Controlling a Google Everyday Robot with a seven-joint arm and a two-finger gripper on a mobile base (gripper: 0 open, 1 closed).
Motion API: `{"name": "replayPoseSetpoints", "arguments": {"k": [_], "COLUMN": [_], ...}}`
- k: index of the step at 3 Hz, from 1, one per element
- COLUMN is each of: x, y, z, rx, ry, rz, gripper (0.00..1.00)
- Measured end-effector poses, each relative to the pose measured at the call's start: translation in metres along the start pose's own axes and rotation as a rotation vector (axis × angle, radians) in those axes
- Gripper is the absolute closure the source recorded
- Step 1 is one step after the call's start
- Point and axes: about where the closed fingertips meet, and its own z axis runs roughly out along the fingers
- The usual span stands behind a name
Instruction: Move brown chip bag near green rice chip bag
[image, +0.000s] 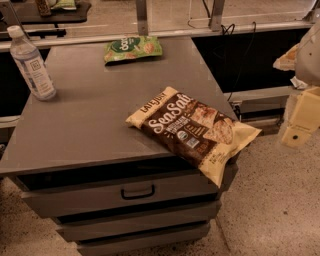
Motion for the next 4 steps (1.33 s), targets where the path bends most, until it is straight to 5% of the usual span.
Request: {"name": "replayPoseSetpoints", "arguments": {"k": [2,4], "x": [-0.012,-0.050], "y": [-0.009,-0.037], "z": [0.026,0.105], "rx": [-0.004,-0.106], "ry": [-0.064,-0.218], "rz": [0.031,0.199], "gripper": [0.00,0.00]}}
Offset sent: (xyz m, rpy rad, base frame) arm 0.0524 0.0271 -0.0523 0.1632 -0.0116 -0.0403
